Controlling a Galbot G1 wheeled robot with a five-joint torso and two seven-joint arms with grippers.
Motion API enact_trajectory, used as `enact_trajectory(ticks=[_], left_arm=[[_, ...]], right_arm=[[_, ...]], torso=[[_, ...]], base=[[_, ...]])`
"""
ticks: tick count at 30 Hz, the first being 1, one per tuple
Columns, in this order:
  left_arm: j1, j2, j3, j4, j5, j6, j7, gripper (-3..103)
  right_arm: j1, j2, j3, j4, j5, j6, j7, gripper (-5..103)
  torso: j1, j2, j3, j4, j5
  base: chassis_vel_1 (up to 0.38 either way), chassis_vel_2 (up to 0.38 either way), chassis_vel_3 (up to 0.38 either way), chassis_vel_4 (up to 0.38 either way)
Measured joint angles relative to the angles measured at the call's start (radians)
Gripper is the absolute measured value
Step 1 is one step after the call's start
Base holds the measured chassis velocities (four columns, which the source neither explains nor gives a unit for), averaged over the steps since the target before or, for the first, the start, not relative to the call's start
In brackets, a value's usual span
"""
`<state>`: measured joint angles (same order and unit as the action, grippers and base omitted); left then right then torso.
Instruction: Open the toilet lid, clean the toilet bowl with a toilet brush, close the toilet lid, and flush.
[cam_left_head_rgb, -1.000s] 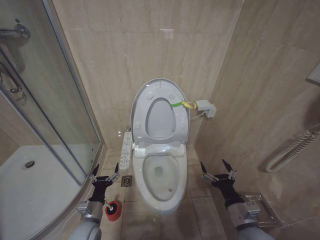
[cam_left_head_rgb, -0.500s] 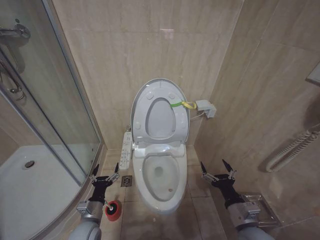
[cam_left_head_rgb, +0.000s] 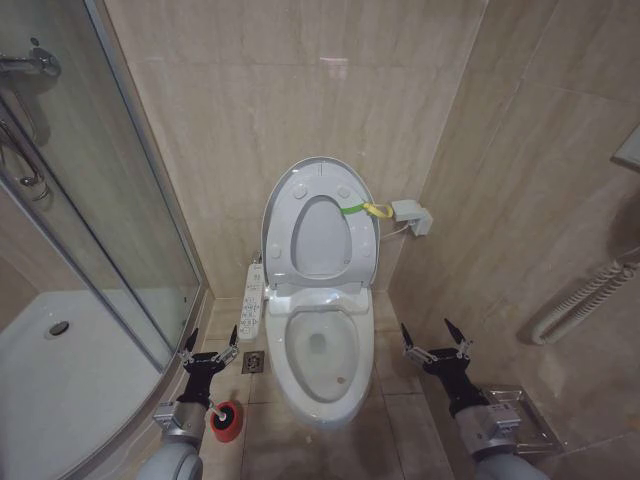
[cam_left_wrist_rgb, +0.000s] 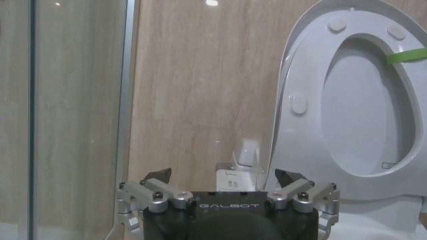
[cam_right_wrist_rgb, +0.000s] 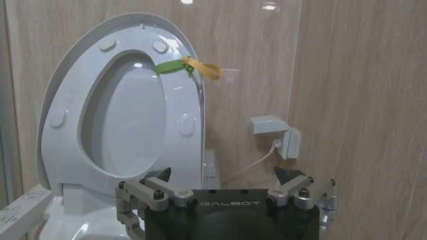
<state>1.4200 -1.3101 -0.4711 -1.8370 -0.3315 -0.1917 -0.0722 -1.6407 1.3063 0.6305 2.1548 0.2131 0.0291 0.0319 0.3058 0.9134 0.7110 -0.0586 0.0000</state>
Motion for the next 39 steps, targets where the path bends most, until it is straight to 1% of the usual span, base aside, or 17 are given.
enact_trajectory(ticks=[39], left_arm=[[0.0, 0.0, 0.0, 0.0, 0.0, 0.0, 0.0, 100]], right_arm=[[0.0, 0.0, 0.0, 0.0, 0.0, 0.0, 0.0, 100]], torso=[[0.0, 0.0, 0.0, 0.0, 0.0]], base=[[0.0, 0.0, 0.0, 0.0]])
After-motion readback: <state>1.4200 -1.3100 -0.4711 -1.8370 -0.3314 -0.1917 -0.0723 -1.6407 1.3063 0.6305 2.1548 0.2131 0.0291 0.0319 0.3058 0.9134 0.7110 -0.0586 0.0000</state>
